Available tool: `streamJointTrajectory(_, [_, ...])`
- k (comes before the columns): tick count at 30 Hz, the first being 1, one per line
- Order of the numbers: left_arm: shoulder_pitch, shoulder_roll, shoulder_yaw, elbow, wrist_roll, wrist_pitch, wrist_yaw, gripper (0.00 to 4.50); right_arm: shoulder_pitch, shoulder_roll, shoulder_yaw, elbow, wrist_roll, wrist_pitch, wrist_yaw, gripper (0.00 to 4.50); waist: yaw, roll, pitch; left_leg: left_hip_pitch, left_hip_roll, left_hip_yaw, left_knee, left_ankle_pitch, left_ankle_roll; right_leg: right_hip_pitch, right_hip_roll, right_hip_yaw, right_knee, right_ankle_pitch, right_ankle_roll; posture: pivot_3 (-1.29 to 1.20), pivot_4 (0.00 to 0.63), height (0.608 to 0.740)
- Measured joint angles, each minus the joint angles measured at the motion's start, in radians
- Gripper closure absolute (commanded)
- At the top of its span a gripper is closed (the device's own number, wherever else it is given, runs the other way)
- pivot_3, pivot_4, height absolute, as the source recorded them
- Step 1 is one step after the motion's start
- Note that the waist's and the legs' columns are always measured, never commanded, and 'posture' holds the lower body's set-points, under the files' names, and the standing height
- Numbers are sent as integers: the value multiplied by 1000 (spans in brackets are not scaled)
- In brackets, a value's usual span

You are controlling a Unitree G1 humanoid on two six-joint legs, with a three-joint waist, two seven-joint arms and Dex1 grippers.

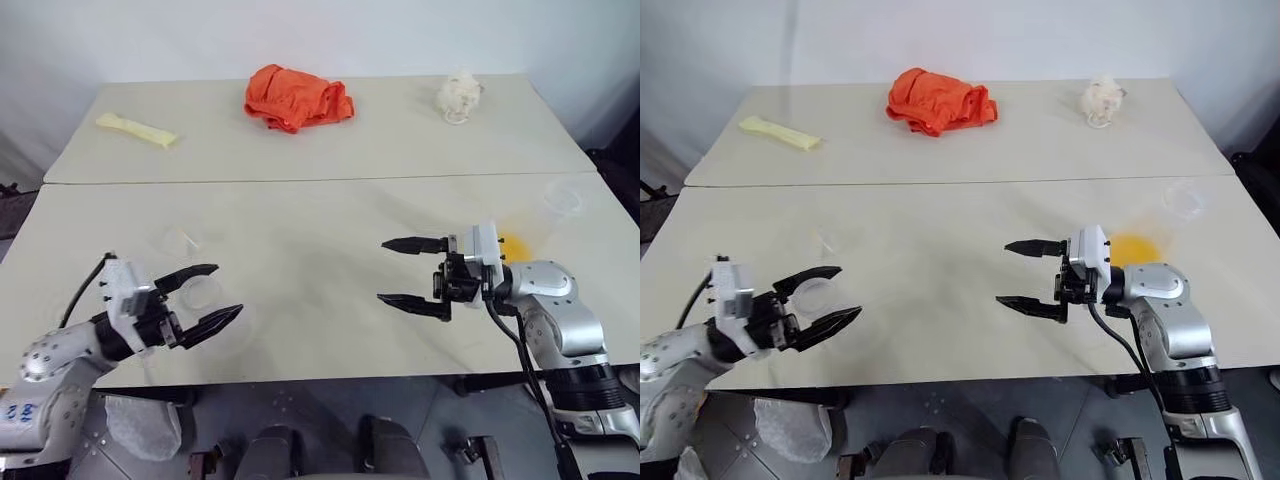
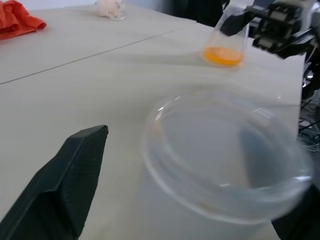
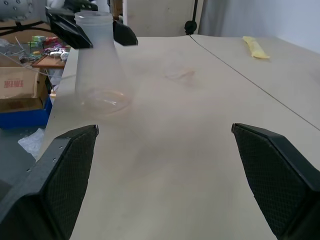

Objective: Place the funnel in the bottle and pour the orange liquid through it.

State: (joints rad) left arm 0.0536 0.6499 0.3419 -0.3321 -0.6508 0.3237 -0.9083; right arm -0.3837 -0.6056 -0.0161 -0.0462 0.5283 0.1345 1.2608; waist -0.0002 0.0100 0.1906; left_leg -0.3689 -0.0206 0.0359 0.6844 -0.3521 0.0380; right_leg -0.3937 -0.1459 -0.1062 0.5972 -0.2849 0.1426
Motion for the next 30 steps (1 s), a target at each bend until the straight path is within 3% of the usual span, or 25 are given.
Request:
streamJointTrajectory(3, [-8, 5, -5, 1, 16, -18, -11, 1895, 24, -1, -5, -14, 0, 0, -19, 0, 0, 0, 0, 0, 0, 0, 0, 0, 0, 0, -1, 0, 0, 0, 0, 0, 150, 740])
streamJointTrajectory(4, [-12, 8, -6, 2, 19, -19, -12, 2035, 33, -2, -13, -21, 0, 0, -27, 0, 1, 0, 0, 0, 0, 0, 0, 0, 0, 0, -1, 0, 0, 0, 0, 0, 150, 740])
streamJointTrajectory(7, [-58, 47, -25, 3, 13, 38, -6, 2035, 56, -11, -39, -34, 0, -1, -47, 0, 5, 0, 0, 0, 0, 0, 1, 0, 0, 0, -1, 0, 1, 0, 0, 0, 150, 740])
streamJointTrajectory(11, [-315, 50, -70, 22, -45, 165, 52, 2035, 103, -25, -80, -67, 0, -1, -86, 0, 28, 0, 0, -1, -1, -2, 6, 0, 1, 1, -1, 0, 4, 0, 1, 0, 150, 740])
streamJointTrajectory(14, [-532, 13, -176, 77, -35, 185, 37, 2035, 167, -53, -130, -96, -1, -3, -119, 0, 37, 0, 0, -1, -3, -1, 7, 0, 2, 2, -2, -1, 5, 1, 2, 0, 150, 740])
streamJointTrajectory(16, [-598, -15, -245, 118, -12, 189, 15, 2035, 201, -60, -158, -110, -1, -5, -135, 0, 29, 0, 0, -1, -4, 1, 7, 0, 2, 1, -2, 0, 5, 1, 3, 0, 150, 740])
streamJointTrajectory(19, [-736, -146, -388, 300, 81, 142, -20, 2035, 291, -74, -219, -144, -2, -7, -168, 0, 31, -1, 0, -2, -3, 1, 8, 0, 3, 2, 0, -2, 4, 1, 3, 0, 150, 740])
streamJointTrajectory(22, [-898, -296, -530, 584, 255, -24, -31, 2035, 400, -72, -277, -221, -2, -8, -221, 0, 47, -2, 0, -3, -7, 7, 11, 0, 3, 2, 1, -3, 3, 2, 3, 0, 150, 740])
streamJointTrajectory(25, [-964, -352, -570, 779, 369, -161, -24, 2035, 465, -61, -313, -286, -2, -6, -278, 0, 37, -2, 0, -3, -6, 7, 9, 0, 3, 1, 1, -1, 0, 2, 3, 0, 150, 740])
streamJointTrajectory(29, [-988, -375, -565, 872, 403, -232, -60, 2035, 508, -44, -319, -356, 0, 0, -339, 0, 26, -2, 0, -2, -2, 6, 8, 0, 3, 0, 1, -1, 1, 2, 3, 0, 150, 740])
streamJointTrajectory(30, [-993, -378, -561, 886, 406, -237, -70, 1685, 512, -39, -317, -368, 0, 1, -350, 0, 27, -2, 0, -2, -2, 6, 9, 0, 3, 1, 1, -1, 2, 2, 3, 0, 150, 740])
